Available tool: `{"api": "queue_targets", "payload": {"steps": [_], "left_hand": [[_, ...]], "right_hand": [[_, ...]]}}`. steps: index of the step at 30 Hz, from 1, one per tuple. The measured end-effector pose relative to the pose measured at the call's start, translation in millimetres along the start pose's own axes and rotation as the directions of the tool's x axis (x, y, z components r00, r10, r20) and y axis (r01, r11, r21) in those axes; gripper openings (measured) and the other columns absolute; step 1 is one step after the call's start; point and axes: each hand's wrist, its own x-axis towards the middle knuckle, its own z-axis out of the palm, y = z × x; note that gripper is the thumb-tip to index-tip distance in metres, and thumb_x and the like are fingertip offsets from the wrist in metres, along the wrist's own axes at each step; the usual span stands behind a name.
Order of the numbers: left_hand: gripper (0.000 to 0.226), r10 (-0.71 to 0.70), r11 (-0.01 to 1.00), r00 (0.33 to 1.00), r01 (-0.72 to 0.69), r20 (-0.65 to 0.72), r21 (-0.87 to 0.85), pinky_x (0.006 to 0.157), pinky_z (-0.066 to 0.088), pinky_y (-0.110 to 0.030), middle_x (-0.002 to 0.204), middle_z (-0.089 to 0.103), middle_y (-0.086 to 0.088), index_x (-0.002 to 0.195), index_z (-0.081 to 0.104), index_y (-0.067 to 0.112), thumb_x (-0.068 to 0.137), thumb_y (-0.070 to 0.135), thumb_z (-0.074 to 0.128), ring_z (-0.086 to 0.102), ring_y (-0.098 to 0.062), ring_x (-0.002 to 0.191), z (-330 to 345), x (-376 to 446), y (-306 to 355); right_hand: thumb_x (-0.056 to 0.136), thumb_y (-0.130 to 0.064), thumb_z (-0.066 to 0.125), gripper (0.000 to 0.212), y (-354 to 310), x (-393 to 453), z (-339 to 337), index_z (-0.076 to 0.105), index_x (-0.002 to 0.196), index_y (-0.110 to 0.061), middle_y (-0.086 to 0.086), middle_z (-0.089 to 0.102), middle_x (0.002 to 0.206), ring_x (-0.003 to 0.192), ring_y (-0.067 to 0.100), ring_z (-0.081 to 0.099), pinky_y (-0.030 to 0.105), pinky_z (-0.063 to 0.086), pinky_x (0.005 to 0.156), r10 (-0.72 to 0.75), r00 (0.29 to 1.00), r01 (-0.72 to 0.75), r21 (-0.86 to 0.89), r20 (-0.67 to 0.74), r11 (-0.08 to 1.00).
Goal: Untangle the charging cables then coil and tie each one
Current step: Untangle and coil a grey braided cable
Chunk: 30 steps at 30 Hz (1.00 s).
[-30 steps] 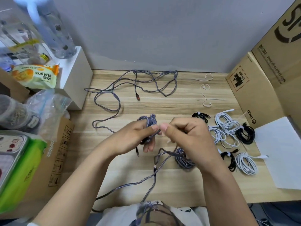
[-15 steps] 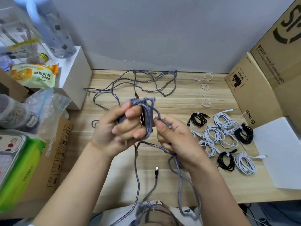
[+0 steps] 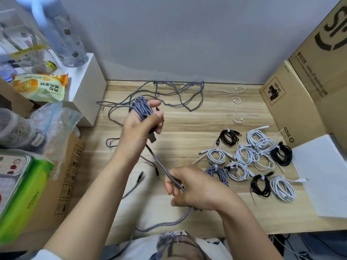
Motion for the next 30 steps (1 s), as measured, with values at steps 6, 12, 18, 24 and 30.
{"api": "queue_targets", "payload": {"steps": [6, 12, 18, 24, 30], "left_hand": [[0.019, -0.145, 0.901, 0.959, 0.026, 0.245, 0.433, 0.05, 0.041, -0.024, 0.05, 0.056, 0.003, 0.093, 0.057, 0.02, 0.074, 0.022, 0.059, 0.049, -0.017, 0.051, -9, -8, -19], [0.04, -0.327, 0.85, 0.817, 0.035, 0.474, 0.526, 0.045, 0.034, -0.021, 0.041, 0.047, 0.002, 0.08, 0.061, 0.005, 0.087, 0.044, 0.057, 0.04, -0.015, 0.04, -12, -14, -5], [0.04, -0.541, 0.808, 0.535, 0.117, 0.649, 0.577, 0.04, 0.026, -0.019, 0.049, 0.04, -0.004, 0.068, 0.055, 0.006, 0.064, 0.041, 0.074, 0.033, -0.013, 0.042, -12, -22, 0], [0.023, -0.416, 0.902, 0.395, 0.296, 0.819, 0.316, 0.052, 0.04, -0.023, 0.036, 0.036, 0.008, 0.066, 0.063, 0.02, 0.076, 0.039, 0.069, 0.027, -0.011, 0.036, -18, -24, 10], [0.041, -0.337, 0.916, 0.487, 0.367, 0.806, 0.162, 0.054, 0.04, -0.024, 0.037, 0.036, 0.011, 0.068, 0.064, 0.02, 0.076, 0.061, 0.064, 0.019, -0.011, 0.037, -32, -17, 12]], "right_hand": [[0.066, 0.003, 0.051, 0.032, -1, -6, -10, 0.042, 0.057, -0.027, -0.008, 0.054, 0.064, 0.072, 0.014, 0.054, 0.034, 0.046, 0.071, -0.026, 0.982, 0.0, -0.141, -0.186, 0.99], [0.069, 0.004, 0.056, 0.044, 5, -6, -16, 0.045, 0.05, -0.033, -0.013, 0.053, 0.069, 0.078, 0.011, 0.054, 0.029, 0.042, 0.075, -0.049, 0.905, -0.029, -0.178, -0.422, 0.984], [0.054, 0.013, 0.057, 0.041, 14, -3, -20, 0.061, 0.058, -0.028, -0.015, 0.053, 0.065, 0.071, 0.017, 0.057, 0.036, 0.046, 0.065, -0.128, 0.62, 0.019, -0.149, -0.774, 0.989], [0.061, -0.007, 0.057, 0.03, 13, 4, -16, 0.055, 0.079, -0.03, -0.014, 0.06, 0.078, 0.078, 0.016, 0.06, 0.042, 0.048, 0.072, -0.17, 0.521, 0.125, -0.122, -0.836, 0.985], [0.07, 0.002, 0.076, 0.036, 10, -5, -20, 0.059, 0.081, -0.027, -0.011, 0.058, 0.053, 0.044, 0.007, 0.052, 0.026, 0.045, 0.049, 0.095, 0.74, 0.286, 0.439, -0.666, 0.852]]}}
